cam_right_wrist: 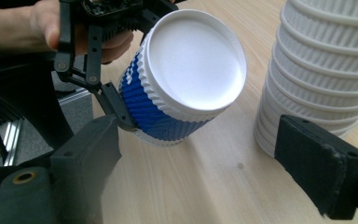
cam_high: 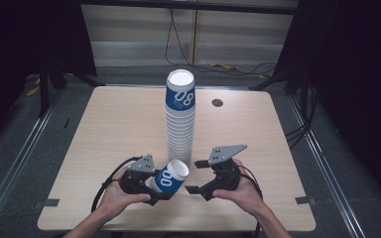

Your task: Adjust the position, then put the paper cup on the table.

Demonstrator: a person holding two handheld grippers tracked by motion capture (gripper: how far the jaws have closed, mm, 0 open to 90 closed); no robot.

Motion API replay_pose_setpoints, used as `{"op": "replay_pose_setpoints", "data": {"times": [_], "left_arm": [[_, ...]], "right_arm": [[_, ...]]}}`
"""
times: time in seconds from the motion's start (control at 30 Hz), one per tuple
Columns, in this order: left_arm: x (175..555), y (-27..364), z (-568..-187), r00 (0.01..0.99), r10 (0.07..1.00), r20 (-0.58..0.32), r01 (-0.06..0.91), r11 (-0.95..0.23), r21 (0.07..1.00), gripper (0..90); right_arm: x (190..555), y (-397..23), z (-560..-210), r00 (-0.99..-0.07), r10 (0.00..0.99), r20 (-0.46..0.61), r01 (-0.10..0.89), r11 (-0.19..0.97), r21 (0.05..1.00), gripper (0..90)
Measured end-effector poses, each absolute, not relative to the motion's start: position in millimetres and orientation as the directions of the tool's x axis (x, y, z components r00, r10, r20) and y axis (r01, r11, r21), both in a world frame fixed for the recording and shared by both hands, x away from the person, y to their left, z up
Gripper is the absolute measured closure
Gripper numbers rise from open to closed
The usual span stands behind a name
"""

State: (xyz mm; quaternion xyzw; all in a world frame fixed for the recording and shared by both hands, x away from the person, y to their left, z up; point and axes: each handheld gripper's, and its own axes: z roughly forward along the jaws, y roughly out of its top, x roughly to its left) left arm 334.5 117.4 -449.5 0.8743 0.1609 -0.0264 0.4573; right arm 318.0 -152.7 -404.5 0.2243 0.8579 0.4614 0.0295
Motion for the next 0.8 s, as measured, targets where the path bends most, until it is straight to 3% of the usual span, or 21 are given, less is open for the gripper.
{"op": "replay_pose_setpoints", "data": {"times": [0.5,0.6,0.8], "left_arm": [[334.5,114.8,-451.5,0.959,0.229,-0.170,0.277,-0.615,0.738,22.8],[333.3,113.6,-449.8,0.962,0.218,-0.164,0.266,-0.624,0.735,22.7],[330.3,111.3,-448.3,0.970,0.203,-0.133,0.235,-0.646,0.726,22.7]], "right_arm": [[321.6,-150.5,-409.2,-0.905,0.400,0.141,0.361,0.551,0.753,14.1],[320.6,-148.8,-409.5,-0.907,0.399,0.135,0.360,0.567,0.741,21.3],[317.3,-143.6,-412.4,-0.920,0.371,0.127,0.347,0.619,0.704,19.8]]}}
